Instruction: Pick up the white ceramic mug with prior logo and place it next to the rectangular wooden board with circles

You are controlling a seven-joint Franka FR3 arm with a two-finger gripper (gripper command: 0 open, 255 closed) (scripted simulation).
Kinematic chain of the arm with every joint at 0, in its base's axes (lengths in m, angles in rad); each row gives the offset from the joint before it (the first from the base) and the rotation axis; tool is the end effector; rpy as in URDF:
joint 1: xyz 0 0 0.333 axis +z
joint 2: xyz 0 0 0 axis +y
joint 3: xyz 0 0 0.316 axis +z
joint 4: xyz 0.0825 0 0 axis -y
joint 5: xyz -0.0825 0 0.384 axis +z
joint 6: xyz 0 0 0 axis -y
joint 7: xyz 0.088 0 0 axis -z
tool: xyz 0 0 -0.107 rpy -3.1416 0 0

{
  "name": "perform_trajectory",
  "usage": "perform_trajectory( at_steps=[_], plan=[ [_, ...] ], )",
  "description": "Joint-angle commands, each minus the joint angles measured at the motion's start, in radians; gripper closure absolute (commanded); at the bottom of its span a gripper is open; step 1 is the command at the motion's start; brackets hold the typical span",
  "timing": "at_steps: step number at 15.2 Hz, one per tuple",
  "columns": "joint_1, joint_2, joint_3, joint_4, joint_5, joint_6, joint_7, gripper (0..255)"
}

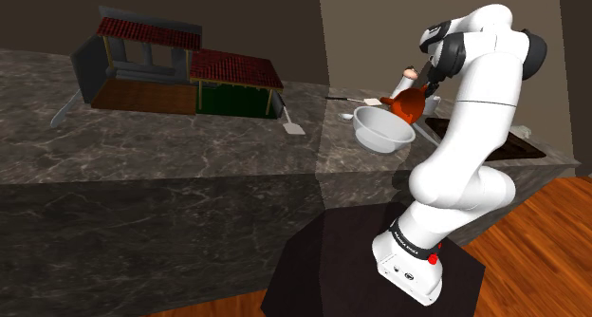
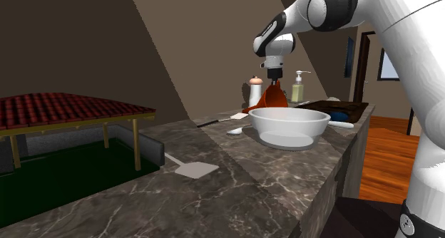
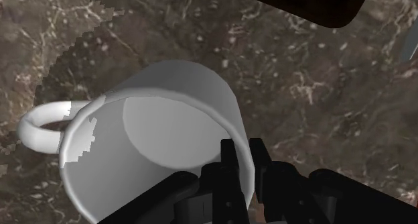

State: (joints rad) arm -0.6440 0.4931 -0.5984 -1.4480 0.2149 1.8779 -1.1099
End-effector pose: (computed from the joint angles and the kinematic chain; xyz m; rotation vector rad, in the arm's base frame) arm 0.3014 -0.6167 0.4428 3.0882 -0.2109 -0.0782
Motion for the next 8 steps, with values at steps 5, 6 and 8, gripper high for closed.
perform_trajectory(
  at_steps=[5, 6, 8],
  plan=[
    [0.000, 0.000, 0.000, -0.001, 0.000, 0.001, 0.000, 0],
    [0.000, 0.000, 0.000, 0.000, 0.000, 0.001, 0.000, 0],
    [0.000, 0.000, 0.000, 0.000, 0.000, 0.001, 0.000, 0]
  ],
)
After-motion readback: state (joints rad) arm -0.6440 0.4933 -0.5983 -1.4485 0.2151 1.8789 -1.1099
